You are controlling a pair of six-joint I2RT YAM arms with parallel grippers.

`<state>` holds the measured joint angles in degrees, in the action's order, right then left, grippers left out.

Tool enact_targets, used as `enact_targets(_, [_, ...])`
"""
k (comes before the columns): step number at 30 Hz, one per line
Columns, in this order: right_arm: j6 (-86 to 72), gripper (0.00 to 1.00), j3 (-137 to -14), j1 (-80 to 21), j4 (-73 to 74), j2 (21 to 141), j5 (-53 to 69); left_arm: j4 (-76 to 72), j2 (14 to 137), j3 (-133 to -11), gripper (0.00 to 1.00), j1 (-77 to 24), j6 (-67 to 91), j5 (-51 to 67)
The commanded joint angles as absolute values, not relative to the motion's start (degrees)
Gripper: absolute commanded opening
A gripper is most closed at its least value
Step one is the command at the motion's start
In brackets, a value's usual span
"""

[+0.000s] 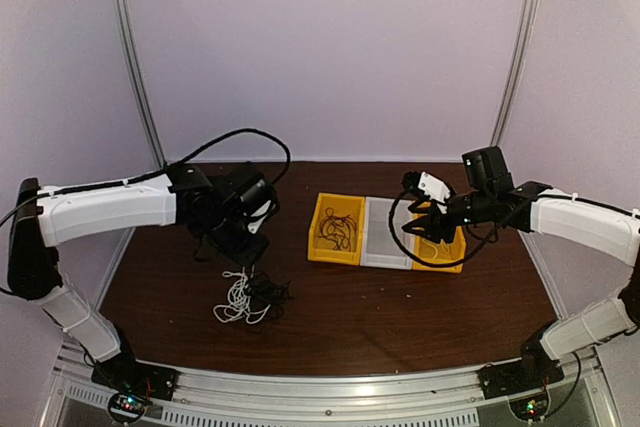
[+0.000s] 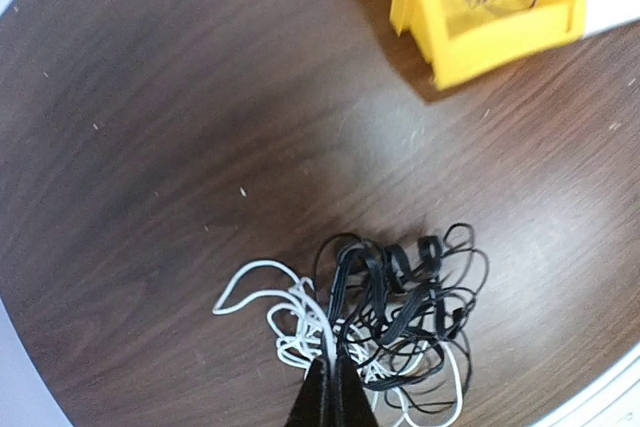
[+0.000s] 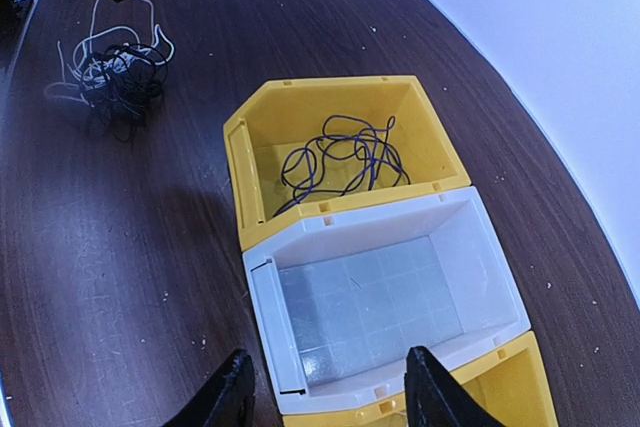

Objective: Untangle the cables

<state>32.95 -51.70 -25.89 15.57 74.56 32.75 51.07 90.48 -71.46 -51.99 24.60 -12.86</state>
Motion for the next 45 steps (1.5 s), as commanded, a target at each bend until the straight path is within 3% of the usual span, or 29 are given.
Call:
enact_targets(1, [29.82,0.51,-52.04,-25.89,13.48,75.09,36.78,50.71,82.19,-77.21,0.0,-52.37,25.82,-14.63])
enact_targets(13, [21.0,0.52,-77.29,-31.81,20.92,89.99,52.03,45.96,66.91,-79.91,0.0,-52.36,25.51,-14.92])
enact_targets(20, [10.93,0.61,-86.5,-42.91,9.66,98.69,51.21,45.09,64.66,-79.76,0.0,-52.32,27.0,-14.64])
enact_targets(33, [0.23,0.6,-101.81,-52.68,0.98,120.25,46.78,44.94,62.73,-85.74,0.0,-52.33,27.73,-13.26])
enact_targets(36, [-4.38,0.54,-105.19,-52.94,-2.83,125.76,48.05,44.92,63.23,-88.58,0.0,-52.34,27.61,-12.29])
enact_targets(40, [-8.61,0.21,-110.44,-53.59,-3.86,133.4,48.77,44.93,63.87,-93.66,0.0,-52.38,27.71,-11.93])
enact_targets(45, [-10.61,0.17,-108.49,-54.01,-5.76,137.95,49.37,46.5,66.39,-106.85,0.0,-52.38,26.13,-12.7])
